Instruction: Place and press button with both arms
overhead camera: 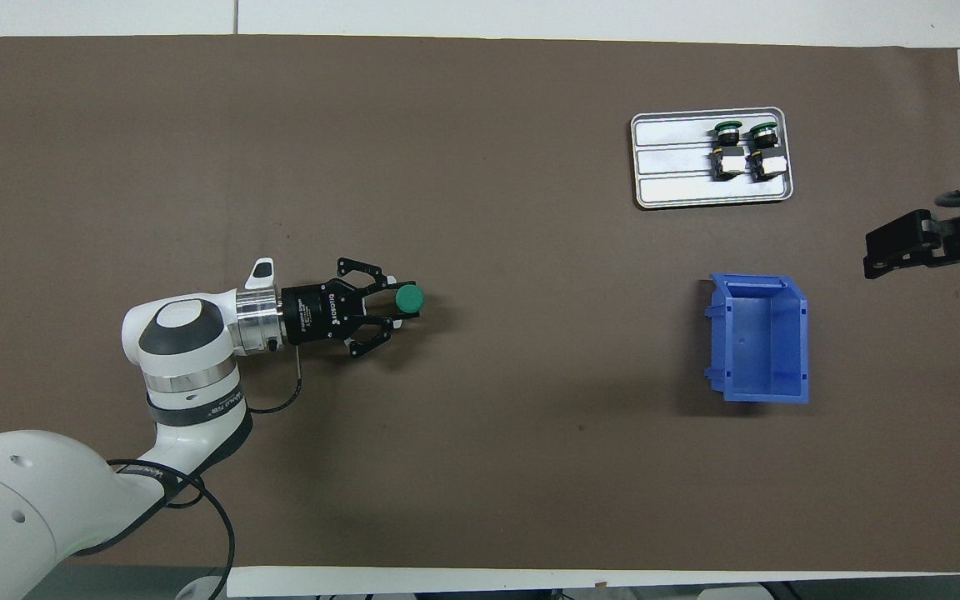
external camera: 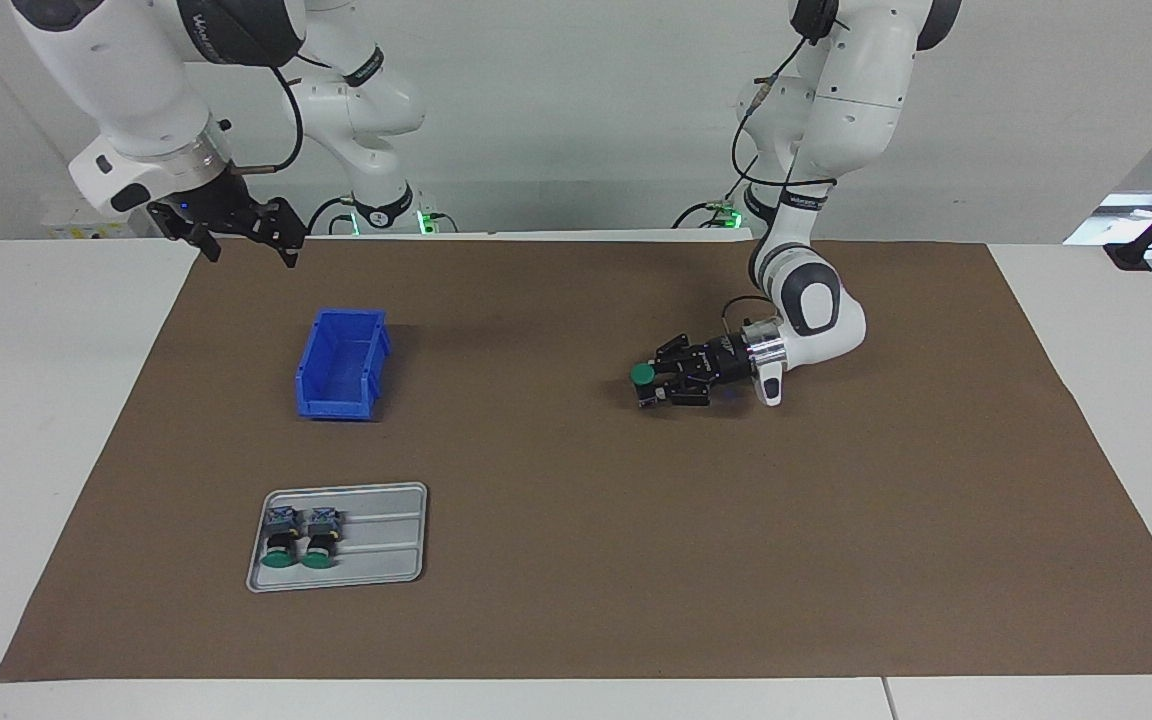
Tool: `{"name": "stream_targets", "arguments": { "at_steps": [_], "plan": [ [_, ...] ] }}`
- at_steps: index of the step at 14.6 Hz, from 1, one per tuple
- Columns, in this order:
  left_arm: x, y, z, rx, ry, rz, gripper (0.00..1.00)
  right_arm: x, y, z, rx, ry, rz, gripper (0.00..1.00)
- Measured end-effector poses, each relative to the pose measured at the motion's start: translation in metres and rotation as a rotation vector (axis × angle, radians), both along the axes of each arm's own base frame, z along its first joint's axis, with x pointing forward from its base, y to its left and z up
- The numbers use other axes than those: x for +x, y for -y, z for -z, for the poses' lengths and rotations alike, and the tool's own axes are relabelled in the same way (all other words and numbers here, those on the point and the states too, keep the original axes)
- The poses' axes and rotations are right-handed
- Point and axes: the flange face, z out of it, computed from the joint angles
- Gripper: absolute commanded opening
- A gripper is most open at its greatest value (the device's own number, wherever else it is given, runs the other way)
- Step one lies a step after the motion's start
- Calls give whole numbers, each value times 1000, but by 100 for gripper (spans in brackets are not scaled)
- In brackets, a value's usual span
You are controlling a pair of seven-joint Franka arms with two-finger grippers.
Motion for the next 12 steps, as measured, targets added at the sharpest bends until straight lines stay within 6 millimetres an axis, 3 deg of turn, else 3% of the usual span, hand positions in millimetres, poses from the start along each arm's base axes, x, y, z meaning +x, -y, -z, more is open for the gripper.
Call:
{"name": "stream_targets", "arguments": {
  "at_steps": [5, 8, 12],
  "plan": [
    [-2, 2, 2, 14, 8, 2, 28, 0, 0, 0, 0, 0, 0, 100],
    [-3, 4, 3, 18, 9, 4, 40, 0, 0, 0, 0, 0, 0, 100],
    [-3, 3, 3, 21, 10, 3, 48, 0, 0, 0, 0, 0, 0, 100]
  ]
}}
